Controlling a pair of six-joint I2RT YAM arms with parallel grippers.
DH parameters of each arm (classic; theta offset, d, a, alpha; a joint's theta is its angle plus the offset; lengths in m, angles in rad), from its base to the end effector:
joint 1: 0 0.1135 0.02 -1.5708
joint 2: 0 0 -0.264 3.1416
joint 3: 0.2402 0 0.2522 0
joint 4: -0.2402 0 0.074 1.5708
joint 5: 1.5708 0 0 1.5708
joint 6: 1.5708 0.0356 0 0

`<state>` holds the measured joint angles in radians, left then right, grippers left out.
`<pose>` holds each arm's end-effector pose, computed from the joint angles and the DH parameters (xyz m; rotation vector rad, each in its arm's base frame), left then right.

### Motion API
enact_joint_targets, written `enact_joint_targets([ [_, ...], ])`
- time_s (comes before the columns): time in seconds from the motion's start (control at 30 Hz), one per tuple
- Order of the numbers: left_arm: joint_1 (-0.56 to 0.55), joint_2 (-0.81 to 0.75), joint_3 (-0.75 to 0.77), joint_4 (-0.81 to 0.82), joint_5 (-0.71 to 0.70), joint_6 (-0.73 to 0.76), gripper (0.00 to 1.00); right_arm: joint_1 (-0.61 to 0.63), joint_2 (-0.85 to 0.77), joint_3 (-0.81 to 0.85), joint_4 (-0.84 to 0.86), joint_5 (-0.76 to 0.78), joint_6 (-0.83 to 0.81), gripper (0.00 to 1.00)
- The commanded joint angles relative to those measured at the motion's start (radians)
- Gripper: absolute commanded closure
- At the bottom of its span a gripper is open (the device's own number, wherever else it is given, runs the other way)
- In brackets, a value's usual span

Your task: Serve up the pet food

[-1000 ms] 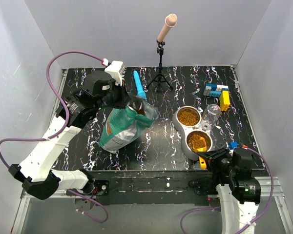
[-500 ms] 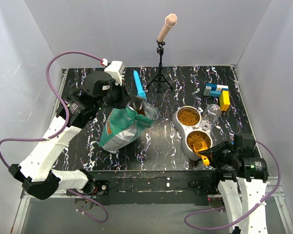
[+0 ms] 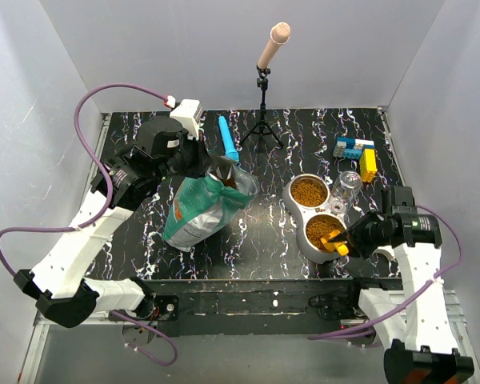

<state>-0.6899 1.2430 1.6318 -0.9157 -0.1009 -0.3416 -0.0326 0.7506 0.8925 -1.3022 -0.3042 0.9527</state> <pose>0.1824 -0.1459 0.4568 0.3090 2.1145 -0.5121 0.1043 0.0073 0.2886 1.2618 2.5420 0.6518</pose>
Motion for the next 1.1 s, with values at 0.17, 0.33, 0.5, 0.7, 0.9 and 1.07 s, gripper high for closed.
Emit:
enact_joint_targets([
  [0.17, 0.001, -0.040, 0.074, 0.078, -0.025, 0.030, 1.00, 0.000, 0.141, 0.152, -0.114, 0.057, -0.117, 0.99],
  [0.33, 0.000, -0.031, 0.086, 0.074, -0.023, 0.041, 1.00, -0.001, 0.132, 0.203, -0.140, 0.085, -0.115, 0.99],
  [0.5, 0.001, -0.022, 0.088, 0.080, -0.013, 0.039, 1.00, -0.001, 0.116, 0.160, -0.126, 0.019, -0.100, 0.99],
  [0.7, 0.000, 0.001, 0.105, 0.080, -0.002, 0.050, 1.00, -0.001, 0.086, 0.105, -0.131, 0.065, -0.112, 0.99],
  [0.9, 0.000, 0.021, 0.125, 0.077, 0.027, 0.044, 1.00, -0.001, 0.064, 0.177, -0.135, 0.082, -0.112, 0.99],
  [1.07, 0.001, 0.021, 0.111, 0.083, 0.053, 0.032, 1.00, -0.001, 0.009, 0.116, -0.120, 0.028, -0.131, 0.99],
])
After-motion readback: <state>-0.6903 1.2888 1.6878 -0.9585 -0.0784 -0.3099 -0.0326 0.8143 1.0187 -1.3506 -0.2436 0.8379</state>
